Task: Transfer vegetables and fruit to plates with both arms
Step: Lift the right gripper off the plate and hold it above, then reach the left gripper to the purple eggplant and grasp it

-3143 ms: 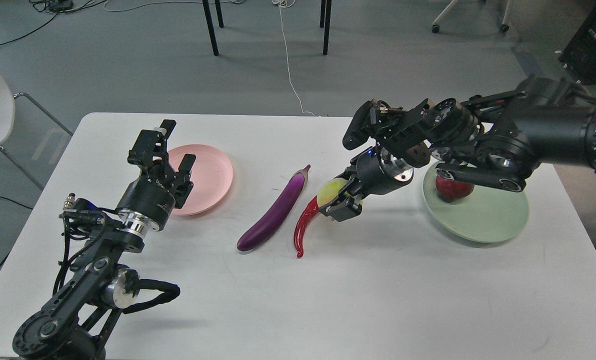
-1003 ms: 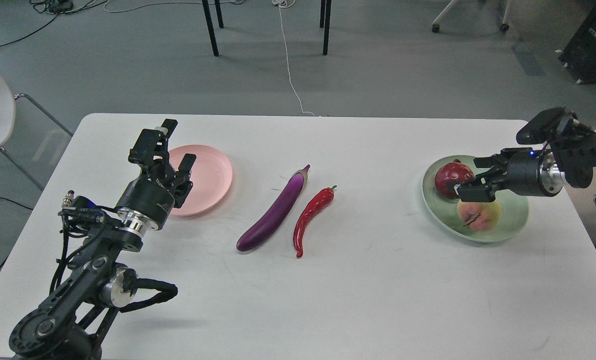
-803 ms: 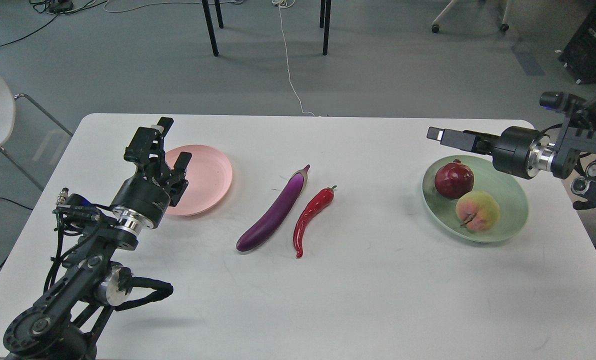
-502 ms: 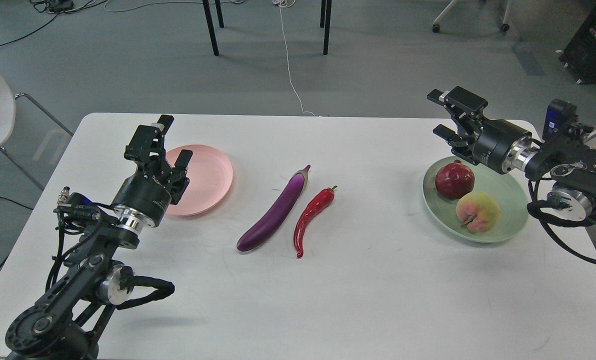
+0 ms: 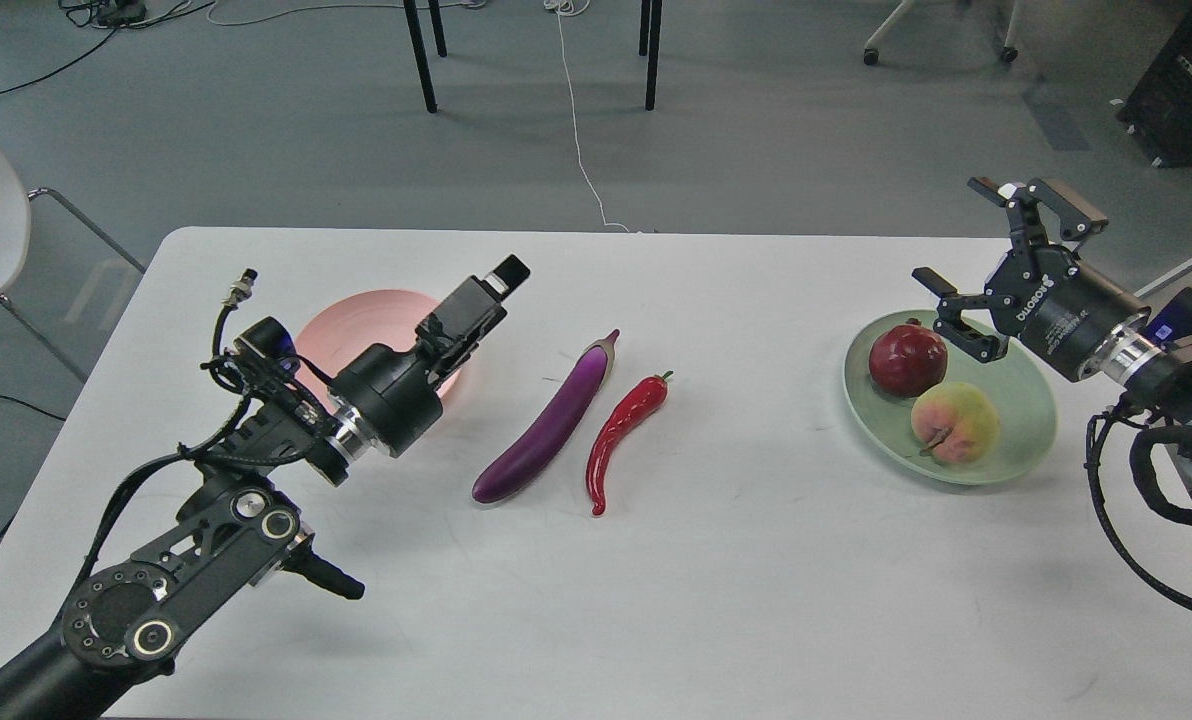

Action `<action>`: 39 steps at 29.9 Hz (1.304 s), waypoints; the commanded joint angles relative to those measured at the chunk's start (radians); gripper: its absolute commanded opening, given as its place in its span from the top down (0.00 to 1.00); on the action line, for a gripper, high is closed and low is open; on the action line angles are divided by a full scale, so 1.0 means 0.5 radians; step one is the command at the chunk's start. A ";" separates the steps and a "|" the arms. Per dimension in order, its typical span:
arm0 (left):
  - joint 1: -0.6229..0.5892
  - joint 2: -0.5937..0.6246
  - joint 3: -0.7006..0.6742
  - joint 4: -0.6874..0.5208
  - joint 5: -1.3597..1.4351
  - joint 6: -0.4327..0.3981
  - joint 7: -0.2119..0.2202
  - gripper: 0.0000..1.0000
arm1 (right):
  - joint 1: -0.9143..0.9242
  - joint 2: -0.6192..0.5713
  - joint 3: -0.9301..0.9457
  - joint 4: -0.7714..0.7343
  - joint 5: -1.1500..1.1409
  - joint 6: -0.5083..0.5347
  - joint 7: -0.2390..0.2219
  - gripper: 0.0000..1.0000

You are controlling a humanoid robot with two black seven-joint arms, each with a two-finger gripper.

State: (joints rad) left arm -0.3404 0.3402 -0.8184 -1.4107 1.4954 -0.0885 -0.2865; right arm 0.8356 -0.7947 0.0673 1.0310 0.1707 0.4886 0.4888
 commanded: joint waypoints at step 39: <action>-0.684 0.127 0.919 0.726 1.372 -0.265 -0.169 0.05 | -0.128 -0.027 0.016 0.006 -0.001 0.000 0.000 0.02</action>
State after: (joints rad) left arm -0.6789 0.4176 -0.3714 -1.0755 2.1817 -0.2252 -0.3713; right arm 0.7722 -0.8084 0.0753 1.0339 0.1703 0.4888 0.4888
